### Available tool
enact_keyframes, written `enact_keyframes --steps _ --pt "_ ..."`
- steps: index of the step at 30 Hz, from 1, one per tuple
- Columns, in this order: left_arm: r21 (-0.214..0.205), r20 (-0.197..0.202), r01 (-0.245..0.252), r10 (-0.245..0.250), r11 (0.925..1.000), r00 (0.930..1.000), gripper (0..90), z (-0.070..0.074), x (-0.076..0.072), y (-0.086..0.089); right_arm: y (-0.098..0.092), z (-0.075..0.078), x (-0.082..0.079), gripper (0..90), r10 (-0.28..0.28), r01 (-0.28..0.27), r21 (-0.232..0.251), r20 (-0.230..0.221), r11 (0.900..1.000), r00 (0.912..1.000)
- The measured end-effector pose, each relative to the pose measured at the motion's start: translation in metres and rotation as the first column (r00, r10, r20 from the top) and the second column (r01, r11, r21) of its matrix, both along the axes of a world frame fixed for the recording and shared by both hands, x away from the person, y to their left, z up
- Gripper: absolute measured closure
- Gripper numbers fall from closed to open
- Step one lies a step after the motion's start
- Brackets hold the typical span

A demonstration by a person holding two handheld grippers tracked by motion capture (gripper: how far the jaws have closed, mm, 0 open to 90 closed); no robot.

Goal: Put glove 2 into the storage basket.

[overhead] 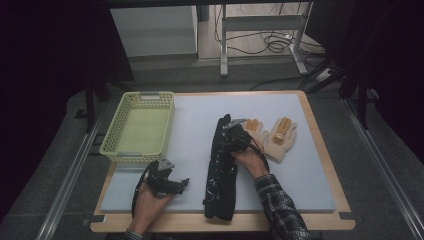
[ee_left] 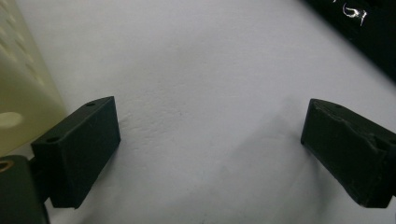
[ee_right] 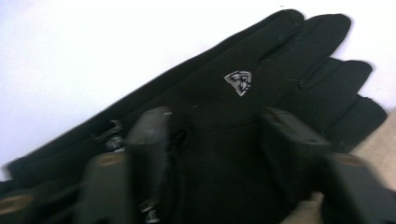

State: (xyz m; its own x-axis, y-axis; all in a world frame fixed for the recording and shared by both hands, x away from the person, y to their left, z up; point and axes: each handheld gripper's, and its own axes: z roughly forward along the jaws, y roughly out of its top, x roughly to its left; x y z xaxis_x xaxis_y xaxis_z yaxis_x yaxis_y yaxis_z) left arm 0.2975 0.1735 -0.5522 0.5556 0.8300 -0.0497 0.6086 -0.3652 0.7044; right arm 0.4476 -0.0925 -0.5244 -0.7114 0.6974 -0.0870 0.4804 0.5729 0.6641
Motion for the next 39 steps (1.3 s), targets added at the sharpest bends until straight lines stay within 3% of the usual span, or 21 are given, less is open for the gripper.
enact_keyframes --steps 4,8,11,14,28,34,39 --pt "0.000 0.000 0.000 0.000 1.0000 1.0000 5.0 0.000 0.000 0.000 0.004 0.002 -0.004 74.4 -0.014 0.014 -0.001 -0.008 0.9999 0.9999" --pt "-0.001 0.000 0.000 0.000 1.0000 1.0000 5.0 0.000 0.000 0.000 0.001 0.004 -0.001 84.4 -0.024 0.025 0.041 -0.033 0.9988 0.9992" --pt "-0.001 -0.001 0.000 0.000 1.0000 1.0000 5.0 0.000 0.000 0.000 -0.004 0.006 0.002 86.8 -0.023 0.026 0.076 -0.040 0.9968 0.9989" --pt "-0.001 -0.001 0.000 0.000 1.0000 1.0000 5.0 0.000 0.000 0.000 -0.008 0.014 0.002 87.0 -0.032 0.031 0.086 0.006 0.9958 0.9995" --pt "-0.001 -0.001 0.001 -0.001 1.0000 1.0000 5.0 0.000 0.000 0.000 -0.034 0.072 0.002 87.0 -0.081 0.064 0.154 0.107 0.9861 0.9910" --pt "-0.001 -0.001 0.000 0.000 1.0000 1.0000 5.0 0.000 0.000 0.000 -0.043 0.084 -0.001 87.0 -0.087 0.069 0.184 0.094 0.9804 0.9917" --pt "-0.001 -0.001 0.001 -0.001 1.0000 1.0000 5.0 0.000 0.000 0.000 -0.041 0.083 -0.022 86.9 -0.063 0.049 0.186 0.070 0.9813 0.9956"
